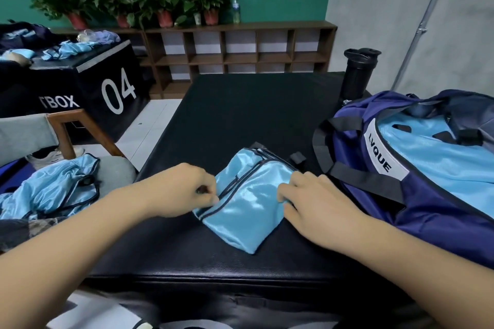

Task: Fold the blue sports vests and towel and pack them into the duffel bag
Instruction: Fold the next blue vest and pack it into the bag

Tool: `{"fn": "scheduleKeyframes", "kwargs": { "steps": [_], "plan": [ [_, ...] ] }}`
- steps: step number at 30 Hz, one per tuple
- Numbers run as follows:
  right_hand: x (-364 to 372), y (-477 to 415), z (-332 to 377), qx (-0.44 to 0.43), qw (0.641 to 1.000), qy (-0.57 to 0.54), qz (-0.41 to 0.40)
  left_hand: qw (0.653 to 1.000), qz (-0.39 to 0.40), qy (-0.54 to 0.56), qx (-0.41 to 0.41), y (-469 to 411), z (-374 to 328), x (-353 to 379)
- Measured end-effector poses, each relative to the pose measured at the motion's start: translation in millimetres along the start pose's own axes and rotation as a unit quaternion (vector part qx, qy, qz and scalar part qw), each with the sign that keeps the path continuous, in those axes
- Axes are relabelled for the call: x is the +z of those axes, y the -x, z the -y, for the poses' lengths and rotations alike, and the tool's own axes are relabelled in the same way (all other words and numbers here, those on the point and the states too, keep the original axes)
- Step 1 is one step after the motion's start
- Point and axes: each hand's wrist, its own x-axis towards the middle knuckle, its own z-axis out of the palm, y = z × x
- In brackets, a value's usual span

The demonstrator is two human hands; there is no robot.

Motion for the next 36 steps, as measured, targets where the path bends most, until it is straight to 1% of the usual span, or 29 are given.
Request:
{"fn": "scheduleKeyframes", "kwargs": {
  "steps": [3, 6, 8, 10, 12, 14, 17, 20, 27, 32, 36],
  "plan": [
    [0.2, -7.2, -15.9, 0.022, 1.0, 0.011, 0.01, 0.996, 0.075, 0.03, 0.024, 16.9, -21.1, -5.4],
    [1.2, -13.3, -26.1, 0.029, 0.999, 0.007, 0.018, 0.992, 0.106, 0.047, 0.044, 28.2, -45.0, -5.7],
    [1.6, -14.4, -29.0, 0.022, 1.0, -0.002, 0.019, 0.995, 0.087, 0.042, 0.041, 31.9, -53.3, -2.8],
    [1.4, -12.1, -28.9, 0.002, 1.0, -0.016, 0.012, 0.998, 0.049, 0.011, 0.043, 33.0, -56.7, 2.0],
    [-0.2, -8.0, -25.8, -0.031, 0.999, -0.034, -0.005, 0.997, 0.01, -0.034, 0.063, 32.6, -60.2, 7.0],
    [-2.2, -3.5, -20.9, -0.065, 0.996, -0.06, -0.016, 0.995, -0.012, -0.042, 0.086, 32.3, -64.4, 11.5],
    [-4.0, 3.8, -13.6, -0.109, 0.99, -0.09, -0.008, 0.991, -0.006, -0.044, 0.127, 32.0, -69.4, 18.6],
    [-4.5, 10.9, -10.4, -0.142, 0.982, -0.122, 0.022, 0.987, -0.003, -0.076, 0.138, 29.8, -70.3, 26.9],
    [-1.5, 23.3, -16.1, -0.155, 0.979, -0.119, 0.061, 0.985, -0.022, -0.097, 0.139, 23.6, -69.4, 31.5],
    [3.8, 26.5, -20.5, -0.158, 0.98, -0.121, 0.027, 0.988, -0.044, -0.025, 0.145, 21.7, -64.6, 27.0],
    [11.3, 24.9, -22.5, -0.15, 0.973, -0.172, -0.023, 0.989, -0.056, 0.106, 0.088, 22.5, -66.5, 20.8]
  ]
}}
